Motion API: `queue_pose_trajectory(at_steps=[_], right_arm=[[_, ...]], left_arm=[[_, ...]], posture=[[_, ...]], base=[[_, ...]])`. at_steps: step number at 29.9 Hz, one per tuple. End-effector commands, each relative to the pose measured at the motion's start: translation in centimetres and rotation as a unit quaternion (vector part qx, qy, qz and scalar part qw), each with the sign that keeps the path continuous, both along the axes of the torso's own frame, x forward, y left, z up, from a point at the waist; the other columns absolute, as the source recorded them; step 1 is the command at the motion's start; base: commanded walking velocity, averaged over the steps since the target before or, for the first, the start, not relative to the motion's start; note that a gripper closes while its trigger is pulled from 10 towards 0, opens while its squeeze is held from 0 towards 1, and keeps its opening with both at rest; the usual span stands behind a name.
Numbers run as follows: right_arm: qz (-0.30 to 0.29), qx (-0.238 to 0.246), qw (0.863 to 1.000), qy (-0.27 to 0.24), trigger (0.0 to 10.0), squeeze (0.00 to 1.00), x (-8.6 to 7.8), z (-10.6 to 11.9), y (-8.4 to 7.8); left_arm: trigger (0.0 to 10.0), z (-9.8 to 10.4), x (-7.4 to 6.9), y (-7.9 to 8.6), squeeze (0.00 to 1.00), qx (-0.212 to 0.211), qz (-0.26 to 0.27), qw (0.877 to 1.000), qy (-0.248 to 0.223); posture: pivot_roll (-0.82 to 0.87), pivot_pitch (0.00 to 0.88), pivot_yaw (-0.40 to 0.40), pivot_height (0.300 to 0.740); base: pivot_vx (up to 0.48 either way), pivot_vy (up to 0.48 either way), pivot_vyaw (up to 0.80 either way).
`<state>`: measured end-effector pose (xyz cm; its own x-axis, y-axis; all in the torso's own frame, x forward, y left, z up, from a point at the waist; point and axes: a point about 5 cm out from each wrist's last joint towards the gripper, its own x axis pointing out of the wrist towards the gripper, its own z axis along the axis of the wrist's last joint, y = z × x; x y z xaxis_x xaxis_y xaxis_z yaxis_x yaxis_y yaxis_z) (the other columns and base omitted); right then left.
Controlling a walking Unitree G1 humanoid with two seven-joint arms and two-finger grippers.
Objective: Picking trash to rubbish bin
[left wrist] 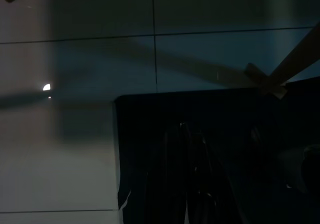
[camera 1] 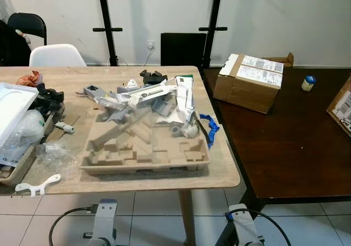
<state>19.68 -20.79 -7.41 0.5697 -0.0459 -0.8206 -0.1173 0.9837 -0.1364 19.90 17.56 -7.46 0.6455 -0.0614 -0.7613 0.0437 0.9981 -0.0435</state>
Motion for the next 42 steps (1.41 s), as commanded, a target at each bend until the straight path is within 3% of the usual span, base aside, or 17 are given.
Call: queue_pose_trajectory(at_steps=[1, 13, 21, 28, 42], right_arm=[[0.012, -0.004, 1.0, 0.003, 10.0, 0.0, 0.2, 0.1, 0.2], [0.012, 0.0, 1.0, 0.004, 10.0, 0.0, 0.1, -0.1, 0.5], [0.019, -0.006, 0.999, 0.032, 10.0, 0.0, -1.8, -1.1, 0.8], [0.012, 0.003, 1.0, 0.019, 10.0, 0.0, -1.2, -0.9, 1.3], [0.016, -0.008, 1.0, 0.019, 10.0, 0.0, -1.4, -0.8, 0.3]], left_arm=[[10.0, -0.1, -0.1, 0.0, 0.0, 0.0, 0.004, 1.0, 0.001], [10.0, -0.3, -0.5, 0.3, 0.0, 0.004, -0.002, 1.0, 0.012], [10.0, -0.6, -1.2, 0.6, 0.0, 0.013, 0.009, 1.0, 0.018], [10.0, -0.7, -1.3, 0.9, 0.0, 0.014, 0.009, 1.0, 0.023], [10.0, -0.6, -1.2, -0.1, 0.0, -0.015, 0.023, 1.0, 0.009]], posture=[[-0.08, 0.021, -0.026, 0.74], [-0.08, 0.012, -0.004, 0.74], [-0.06, 0.015, 0.012, 0.74], [-0.08, 0.032, 0.018, 0.74], [-0.09, 0.052, -0.022, 0.74]], base=[[0.0, 0.0, 0.0], [0.0, 0.0, 0.0], [0.0, 0.0, 0.0], [0.0, 0.0, 0.0], [0.0, 0.0, 0.0]])
